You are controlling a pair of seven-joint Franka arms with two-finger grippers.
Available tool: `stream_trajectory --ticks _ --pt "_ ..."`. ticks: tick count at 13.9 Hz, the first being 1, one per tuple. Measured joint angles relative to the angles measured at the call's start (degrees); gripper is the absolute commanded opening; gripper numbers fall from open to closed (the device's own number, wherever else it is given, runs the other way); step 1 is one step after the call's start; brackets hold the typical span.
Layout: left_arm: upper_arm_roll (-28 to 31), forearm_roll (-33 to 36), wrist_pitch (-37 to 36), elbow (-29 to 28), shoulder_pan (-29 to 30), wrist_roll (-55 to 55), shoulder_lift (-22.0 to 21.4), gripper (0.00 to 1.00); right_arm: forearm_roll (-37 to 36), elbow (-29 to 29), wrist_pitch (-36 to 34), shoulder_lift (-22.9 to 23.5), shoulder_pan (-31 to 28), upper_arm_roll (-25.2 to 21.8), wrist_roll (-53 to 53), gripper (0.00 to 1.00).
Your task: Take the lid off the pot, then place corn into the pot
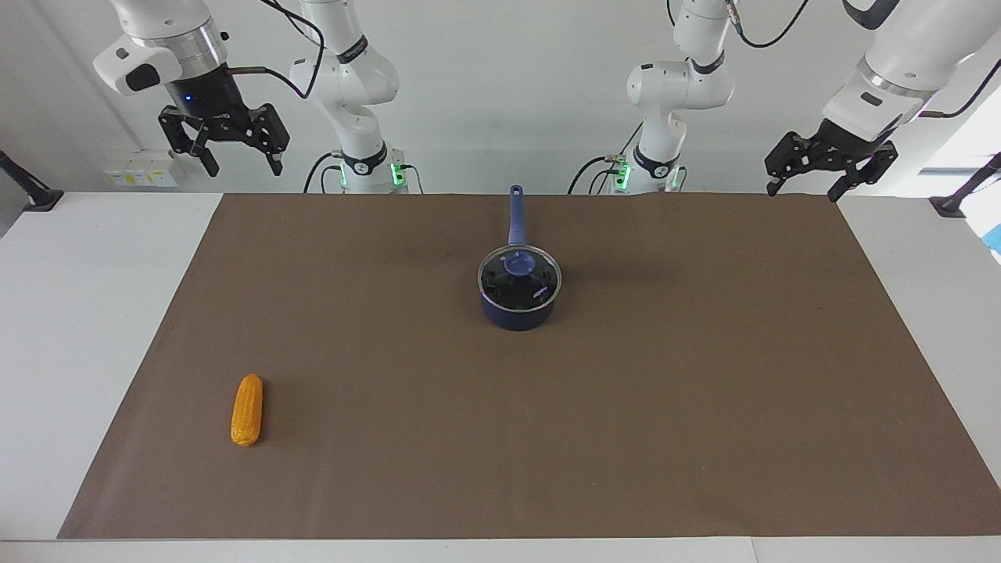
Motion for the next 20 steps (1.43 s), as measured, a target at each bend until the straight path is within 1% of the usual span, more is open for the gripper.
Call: stream_trajectory --ticks 20 --pt "-0.08 -0.33 -0.93 -0.74 -0.65 -0.03 -0.33 1.0 0.0 0.0 0.0 0.0 0.0 0.0 0.0 1.0"
